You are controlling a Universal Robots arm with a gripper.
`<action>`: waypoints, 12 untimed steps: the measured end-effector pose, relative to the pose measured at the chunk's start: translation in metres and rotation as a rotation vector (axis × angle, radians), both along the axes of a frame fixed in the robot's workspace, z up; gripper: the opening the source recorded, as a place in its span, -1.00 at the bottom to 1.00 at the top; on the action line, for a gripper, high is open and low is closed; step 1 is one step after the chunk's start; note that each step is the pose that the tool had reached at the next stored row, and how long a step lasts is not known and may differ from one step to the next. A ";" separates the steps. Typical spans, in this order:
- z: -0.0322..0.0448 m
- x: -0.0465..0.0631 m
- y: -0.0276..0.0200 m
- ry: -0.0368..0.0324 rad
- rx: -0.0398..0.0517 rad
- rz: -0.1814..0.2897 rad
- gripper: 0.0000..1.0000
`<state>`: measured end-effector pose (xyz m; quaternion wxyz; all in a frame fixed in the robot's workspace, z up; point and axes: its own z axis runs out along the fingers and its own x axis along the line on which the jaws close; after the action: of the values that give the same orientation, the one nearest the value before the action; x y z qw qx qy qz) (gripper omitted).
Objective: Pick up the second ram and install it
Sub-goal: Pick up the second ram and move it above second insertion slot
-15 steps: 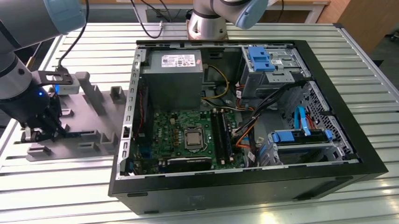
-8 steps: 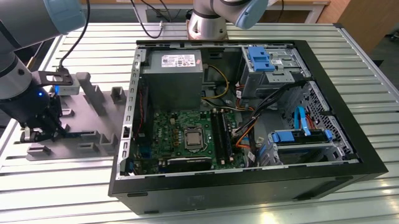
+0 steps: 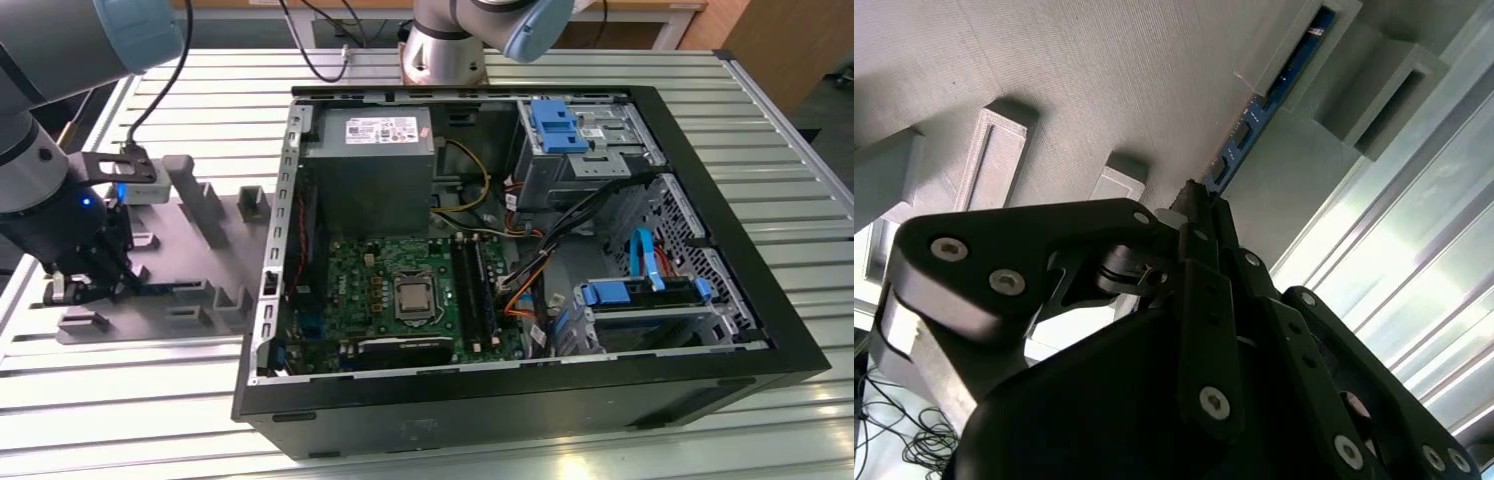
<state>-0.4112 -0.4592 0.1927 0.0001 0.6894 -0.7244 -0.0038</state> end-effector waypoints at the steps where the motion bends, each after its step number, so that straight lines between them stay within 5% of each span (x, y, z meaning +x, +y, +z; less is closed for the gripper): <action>1: 0.0004 0.000 0.0000 -0.0002 0.0012 0.000 -0.73; 12: 0.0135 0.000 0.0000 0.0001 0.0040 0.006 -0.73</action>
<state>-0.4112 -0.4593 0.2062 -0.0012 0.6914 -0.7225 -0.0053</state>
